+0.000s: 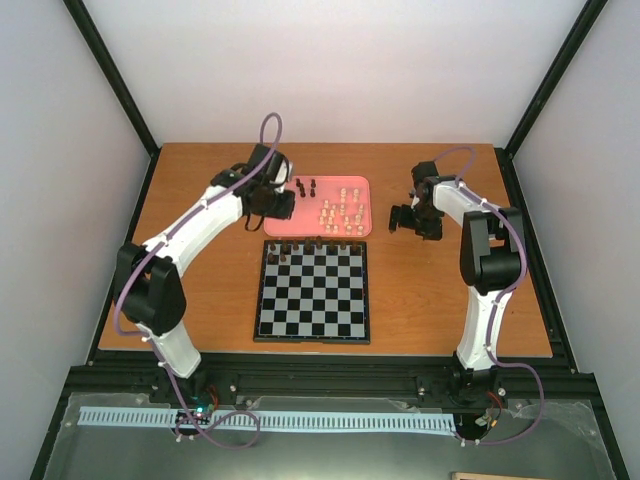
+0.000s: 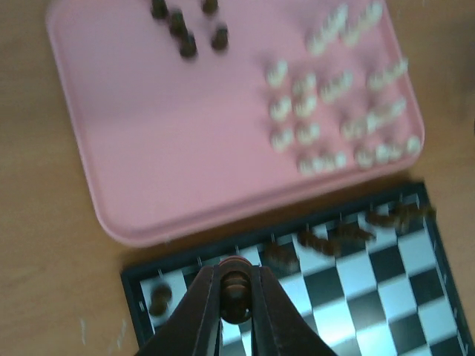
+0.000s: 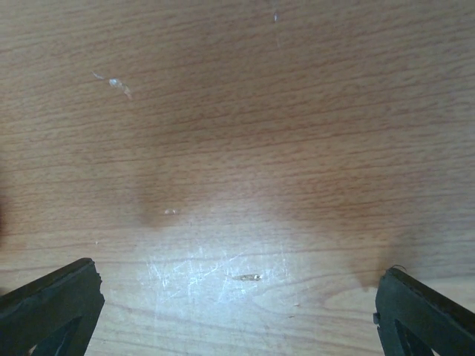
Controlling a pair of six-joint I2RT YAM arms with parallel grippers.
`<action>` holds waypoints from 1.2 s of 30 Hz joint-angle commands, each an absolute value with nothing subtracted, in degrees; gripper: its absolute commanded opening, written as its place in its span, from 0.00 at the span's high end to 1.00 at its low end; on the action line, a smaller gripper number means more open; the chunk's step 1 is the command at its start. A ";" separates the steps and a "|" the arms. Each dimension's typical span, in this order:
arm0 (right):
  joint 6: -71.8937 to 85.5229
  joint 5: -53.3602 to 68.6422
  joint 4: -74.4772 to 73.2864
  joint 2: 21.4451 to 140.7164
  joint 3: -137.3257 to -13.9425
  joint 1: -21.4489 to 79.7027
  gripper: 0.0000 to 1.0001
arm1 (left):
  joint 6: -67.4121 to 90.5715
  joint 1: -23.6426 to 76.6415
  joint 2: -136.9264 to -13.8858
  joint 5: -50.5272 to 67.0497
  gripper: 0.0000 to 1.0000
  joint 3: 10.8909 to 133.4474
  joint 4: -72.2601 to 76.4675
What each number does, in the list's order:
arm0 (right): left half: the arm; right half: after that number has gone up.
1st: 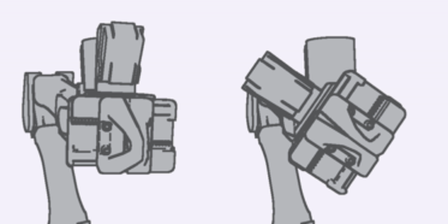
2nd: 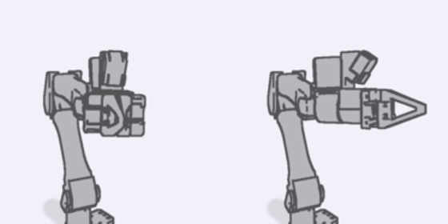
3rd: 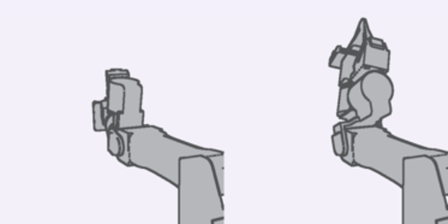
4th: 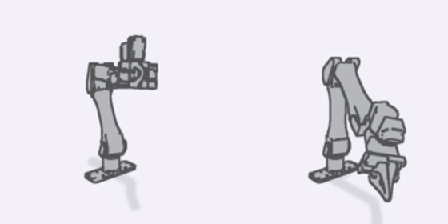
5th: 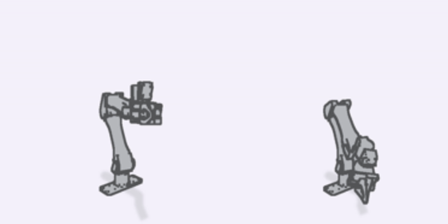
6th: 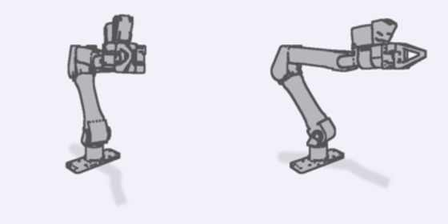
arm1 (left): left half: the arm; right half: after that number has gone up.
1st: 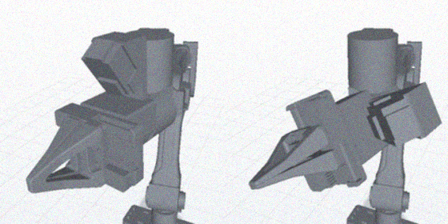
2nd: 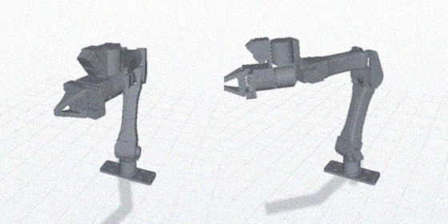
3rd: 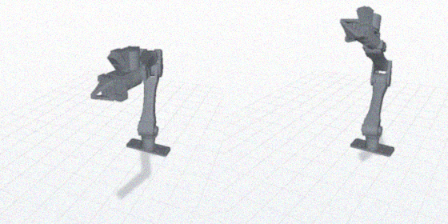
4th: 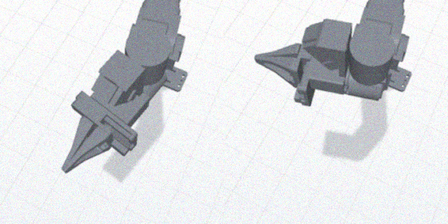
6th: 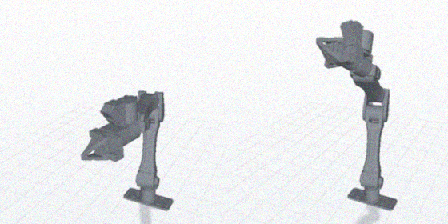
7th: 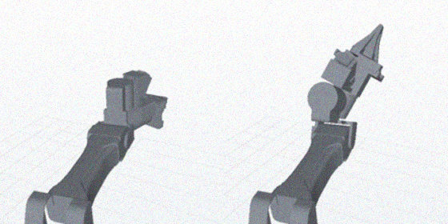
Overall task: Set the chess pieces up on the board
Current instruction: Place the chess piece on the chessboard.
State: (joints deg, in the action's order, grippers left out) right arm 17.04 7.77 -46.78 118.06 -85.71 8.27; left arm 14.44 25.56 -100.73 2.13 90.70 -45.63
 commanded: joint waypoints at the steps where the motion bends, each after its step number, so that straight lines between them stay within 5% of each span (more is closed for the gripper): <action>1: 17.12 7.12 -46.05 115.19 -85.14 8.09 0.00 | 12.48 28.06 -96.06 5.64 0.99 81.88 -43.43; 17: 17.22 6.59 -45.79 114.24 -84.23 8.26 0.00 | 16.87 32.24 -90.94 8.61 0.99 65.15 -33.07; 36: 16.96 6.20 -45.97 113.84 -83.95 8.35 0.00 | 16.97 32.26 -98.53 5.23 0.99 63.94 -28.35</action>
State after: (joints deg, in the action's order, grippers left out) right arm 17.02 6.87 -46.28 115.68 -84.03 8.27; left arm 16.73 31.99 -96.97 6.63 63.40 -29.71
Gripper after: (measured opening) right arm 0.999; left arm 0.108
